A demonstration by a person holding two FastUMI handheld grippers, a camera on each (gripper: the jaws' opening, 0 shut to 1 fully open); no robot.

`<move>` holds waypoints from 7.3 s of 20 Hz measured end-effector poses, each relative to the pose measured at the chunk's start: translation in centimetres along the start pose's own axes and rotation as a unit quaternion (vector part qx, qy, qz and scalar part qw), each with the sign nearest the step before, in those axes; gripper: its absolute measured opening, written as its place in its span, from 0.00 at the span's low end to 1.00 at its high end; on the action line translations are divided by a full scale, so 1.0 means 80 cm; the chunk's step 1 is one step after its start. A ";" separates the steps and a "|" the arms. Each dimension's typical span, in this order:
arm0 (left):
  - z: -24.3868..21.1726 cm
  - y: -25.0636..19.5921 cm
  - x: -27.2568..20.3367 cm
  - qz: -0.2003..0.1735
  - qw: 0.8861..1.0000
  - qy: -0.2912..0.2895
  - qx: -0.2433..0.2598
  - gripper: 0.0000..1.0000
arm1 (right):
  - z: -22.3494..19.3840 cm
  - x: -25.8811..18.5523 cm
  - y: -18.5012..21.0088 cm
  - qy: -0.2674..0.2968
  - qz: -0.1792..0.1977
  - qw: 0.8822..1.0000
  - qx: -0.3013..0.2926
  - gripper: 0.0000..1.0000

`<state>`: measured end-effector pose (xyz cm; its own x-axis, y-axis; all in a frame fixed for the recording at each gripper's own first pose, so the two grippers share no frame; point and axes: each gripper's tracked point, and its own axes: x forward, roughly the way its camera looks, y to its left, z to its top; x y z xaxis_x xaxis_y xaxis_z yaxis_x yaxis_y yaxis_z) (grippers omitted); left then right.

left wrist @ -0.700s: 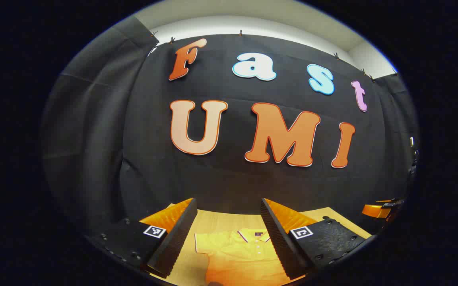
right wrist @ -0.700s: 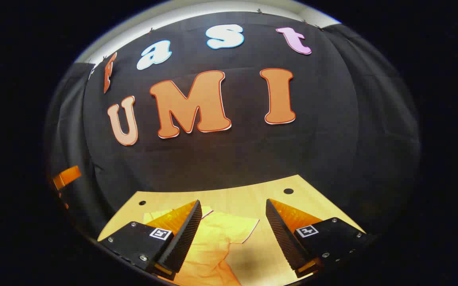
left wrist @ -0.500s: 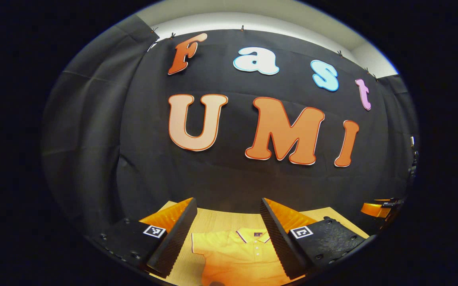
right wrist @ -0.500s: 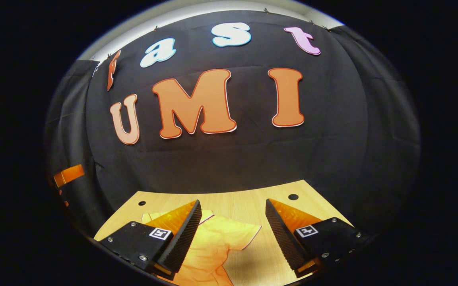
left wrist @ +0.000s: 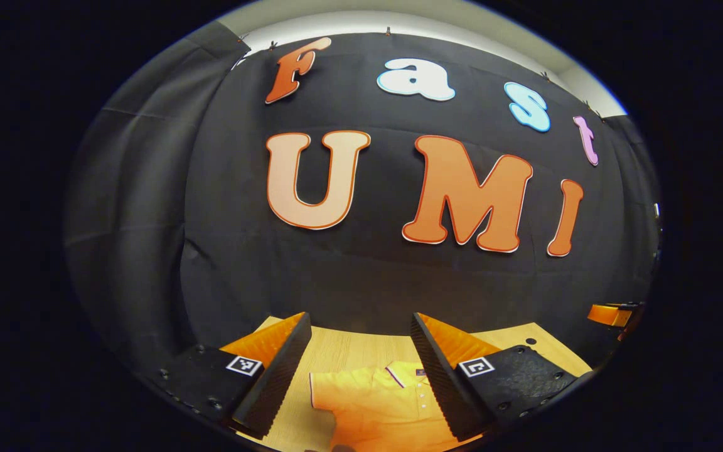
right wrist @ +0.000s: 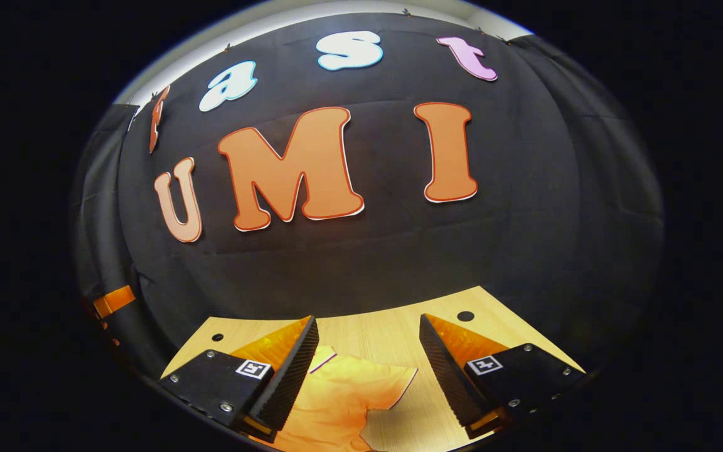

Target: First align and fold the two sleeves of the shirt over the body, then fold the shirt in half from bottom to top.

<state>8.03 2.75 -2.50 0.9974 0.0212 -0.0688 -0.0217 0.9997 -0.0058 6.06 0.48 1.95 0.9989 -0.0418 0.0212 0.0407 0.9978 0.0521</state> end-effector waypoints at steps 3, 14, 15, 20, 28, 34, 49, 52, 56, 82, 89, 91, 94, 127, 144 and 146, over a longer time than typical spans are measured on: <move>-0.003 0.004 -0.001 -0.010 1.000 0.000 -0.011 0.98 | -0.007 0.001 0.002 0.010 -0.011 1.000 0.001 0.98; -0.007 0.023 -0.006 -0.016 1.000 0.009 -0.010 0.98 | -0.031 0.009 0.002 0.065 -0.033 0.997 0.004 0.98; -0.010 0.026 -0.006 -0.015 1.000 0.010 -0.011 0.97 | -0.038 0.011 0.001 0.079 -0.036 0.996 0.005 0.98; -0.015 0.049 -0.005 -0.004 1.000 0.012 -0.008 0.97 | -0.083 0.057 -0.021 0.190 -0.059 0.980 0.019 0.98; -0.044 0.104 0.002 0.024 0.999 0.040 -0.016 0.98 | -0.189 0.129 -0.049 0.349 -0.101 0.931 0.021 0.99; -0.081 0.142 0.017 0.047 0.996 0.075 -0.026 0.98 | -0.280 0.157 -0.077 0.449 -0.132 0.884 0.000 0.99; -0.121 0.158 0.043 0.063 0.991 0.114 -0.034 0.98 | -0.390 0.164 -0.092 0.550 -0.150 0.821 0.015 0.98; -0.131 0.159 0.045 0.064 0.989 0.124 -0.052 0.98 | -0.393 0.165 -0.085 0.554 -0.147 0.818 0.047 0.72; -0.143 0.155 0.047 0.063 0.986 0.138 -0.067 0.98 | -0.395 0.174 -0.075 0.526 -0.126 0.841 0.012 0.33; -0.109 0.215 0.011 0.037 0.992 0.105 -0.059 0.98 | -0.276 0.165 0.164 0.440 0.029 0.897 -0.035 0.00; -0.123 0.243 0.002 0.053 0.989 0.120 -0.067 0.98 | -0.312 0.158 0.224 0.457 0.048 0.886 -0.061 0.02; -0.125 0.246 0.002 0.054 0.989 0.122 -0.065 0.98 | -0.318 0.154 0.242 0.461 0.063 0.884 -0.052 0.02; -0.125 0.239 0.001 0.049 0.989 0.123 -0.064 0.98 | -0.327 0.145 0.263 0.471 0.087 0.876 -0.043 0.02; -0.355 0.103 0.178 0.006 0.883 0.465 -0.060 0.98 | -0.108 0.071 -0.018 0.218 0.056 0.974 0.016 0.98; -0.451 0.155 0.198 0.075 0.832 0.549 0.015 1.00 | -0.122 0.054 -0.052 0.244 0.069 0.967 0.012 0.99; -0.451 0.154 0.197 0.075 0.835 0.545 0.015 1.00 | -0.126 0.052 -0.048 0.249 0.072 0.966 0.012 0.99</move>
<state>20.99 15.12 -39.65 0.3283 0.1440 -0.9335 -0.1231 0.9864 0.1089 10.27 -2.98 -8.19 0.8816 0.1331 -0.4528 -0.0941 0.9897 0.1079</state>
